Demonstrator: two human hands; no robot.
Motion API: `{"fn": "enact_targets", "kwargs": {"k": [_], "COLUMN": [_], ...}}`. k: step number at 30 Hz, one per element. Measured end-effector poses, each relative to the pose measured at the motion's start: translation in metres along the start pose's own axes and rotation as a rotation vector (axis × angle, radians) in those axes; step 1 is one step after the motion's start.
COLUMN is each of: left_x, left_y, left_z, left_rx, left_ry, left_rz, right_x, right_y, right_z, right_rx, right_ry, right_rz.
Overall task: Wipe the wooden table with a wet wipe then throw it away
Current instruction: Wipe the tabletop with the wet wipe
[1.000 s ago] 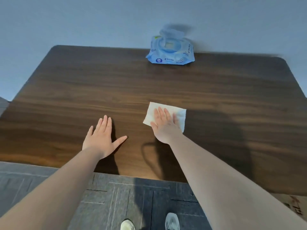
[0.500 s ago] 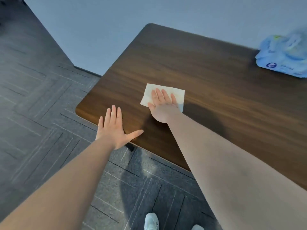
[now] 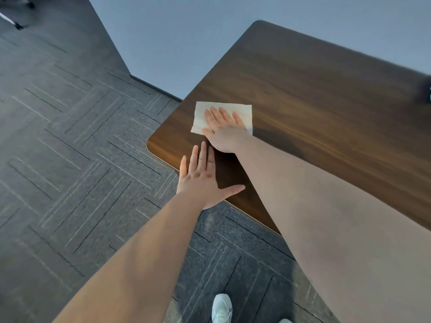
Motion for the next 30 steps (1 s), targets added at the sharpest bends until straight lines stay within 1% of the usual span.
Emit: {"fn": "enact_targets", "kwargs": {"k": [3, 5, 8, 10, 13, 18, 21, 25, 30], "left_x": [-0.001, -0.004, -0.010, -0.020, -0.040, -0.073, -0.097, -0.133, -0.187], "left_y": [0.000, -0.001, -0.008, -0.014, -0.019, -0.009, 0.004, 0.023, 0.058], "left_z": [-0.002, -0.005, -0.009, -0.026, -0.081, -0.196, -0.260, -0.343, -0.441], "left_rx": [0.046, 0.101, 0.182, 0.209, 0.196, 0.201, 0.242, 0.254, 0.307], "left_ry": [-0.003, -0.001, 0.001, 0.053, 0.198, 0.405, 0.510, 0.582, 0.744], "left_rz": [-0.013, -0.036, -0.068, -0.080, -0.112, -0.070, -0.045, -0.018, -0.019], "right_x": [-0.025, -0.053, -0.109, -0.155, -0.232, -0.347, -0.413, -0.497, -0.601], "right_y": [0.004, 0.008, 0.016, 0.021, 0.028, 0.041, 0.050, 0.064, 0.084], "right_z": [-0.005, -0.015, -0.046, -0.080, -0.136, -0.208, -0.244, -0.292, -0.344], "right_rx": [0.023, 0.045, 0.044, 0.066, 0.111, 0.170, 0.199, 0.227, 0.279], "right_ry": [-0.020, 0.009, 0.106, 0.212, 0.400, 0.625, 0.723, 0.833, 0.992], "right_rz": [-0.004, -0.007, -0.008, -0.020, -0.059, -0.091, -0.126, -0.193, -0.264]}}
Point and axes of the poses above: each hand's wrist, its own x-axis towards the middle knuckle, its own y-axis out of the palm, z = x × y, the point moved 6 cm from there along x, towards the middle knuckle, and after that the axes turned 12 degrees about -y, right-handed, at the moved point
